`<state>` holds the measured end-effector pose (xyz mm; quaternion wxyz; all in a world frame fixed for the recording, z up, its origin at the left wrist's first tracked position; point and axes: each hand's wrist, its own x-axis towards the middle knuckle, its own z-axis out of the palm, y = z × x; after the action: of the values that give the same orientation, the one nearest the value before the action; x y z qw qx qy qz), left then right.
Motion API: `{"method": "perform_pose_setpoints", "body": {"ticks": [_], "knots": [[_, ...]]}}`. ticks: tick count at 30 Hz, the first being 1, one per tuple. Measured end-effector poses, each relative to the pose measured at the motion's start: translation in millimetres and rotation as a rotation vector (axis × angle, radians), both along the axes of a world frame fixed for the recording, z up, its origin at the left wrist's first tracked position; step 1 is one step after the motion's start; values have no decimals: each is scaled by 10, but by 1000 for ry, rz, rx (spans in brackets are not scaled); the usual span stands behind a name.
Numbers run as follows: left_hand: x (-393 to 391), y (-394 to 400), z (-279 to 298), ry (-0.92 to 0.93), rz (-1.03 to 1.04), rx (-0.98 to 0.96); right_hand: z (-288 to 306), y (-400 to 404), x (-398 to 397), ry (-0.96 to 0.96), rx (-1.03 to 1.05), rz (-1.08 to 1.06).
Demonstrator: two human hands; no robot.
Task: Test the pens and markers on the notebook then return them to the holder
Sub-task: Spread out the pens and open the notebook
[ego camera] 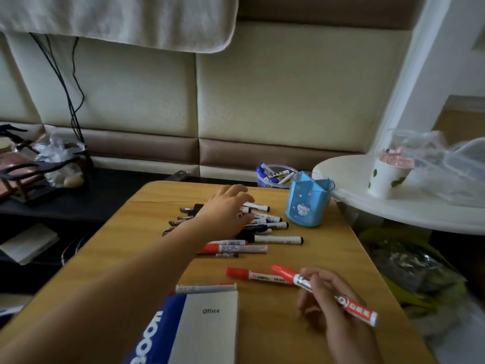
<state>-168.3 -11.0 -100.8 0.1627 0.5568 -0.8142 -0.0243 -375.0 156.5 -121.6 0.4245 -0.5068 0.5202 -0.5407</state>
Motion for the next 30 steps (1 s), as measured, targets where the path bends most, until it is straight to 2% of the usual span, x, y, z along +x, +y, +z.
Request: {"method": "perform_pose_setpoints", "body": {"ticks": [3, 7, 10, 12, 15, 19, 27, 30], "knots": [[63, 638, 68, -111, -150, -113, 1, 100, 58, 109, -35, 57], [302, 1573, 76, -256, -210, -21, 35, 377, 163, 416, -98, 238], [531, 2214, 156, -234, -169, 168, 37, 655, 277, 640, -75, 310], [645, 2582, 169, -268, -225, 330, 20, 797, 347, 685, -51, 318], [755, 2879, 21, -442, -302, 340, -17, 882, 397, 649, -71, 285], [799, 2966, -107, -458, -313, 309, -47, 1023, 424, 543, -111, 188], [693, 2994, -218, -357, -268, 338, 3, 937, 124, 310, -103, -48], [680, 2997, -176, -253, -253, 351, -18, 877, 143, 319, -91, -55]]}}
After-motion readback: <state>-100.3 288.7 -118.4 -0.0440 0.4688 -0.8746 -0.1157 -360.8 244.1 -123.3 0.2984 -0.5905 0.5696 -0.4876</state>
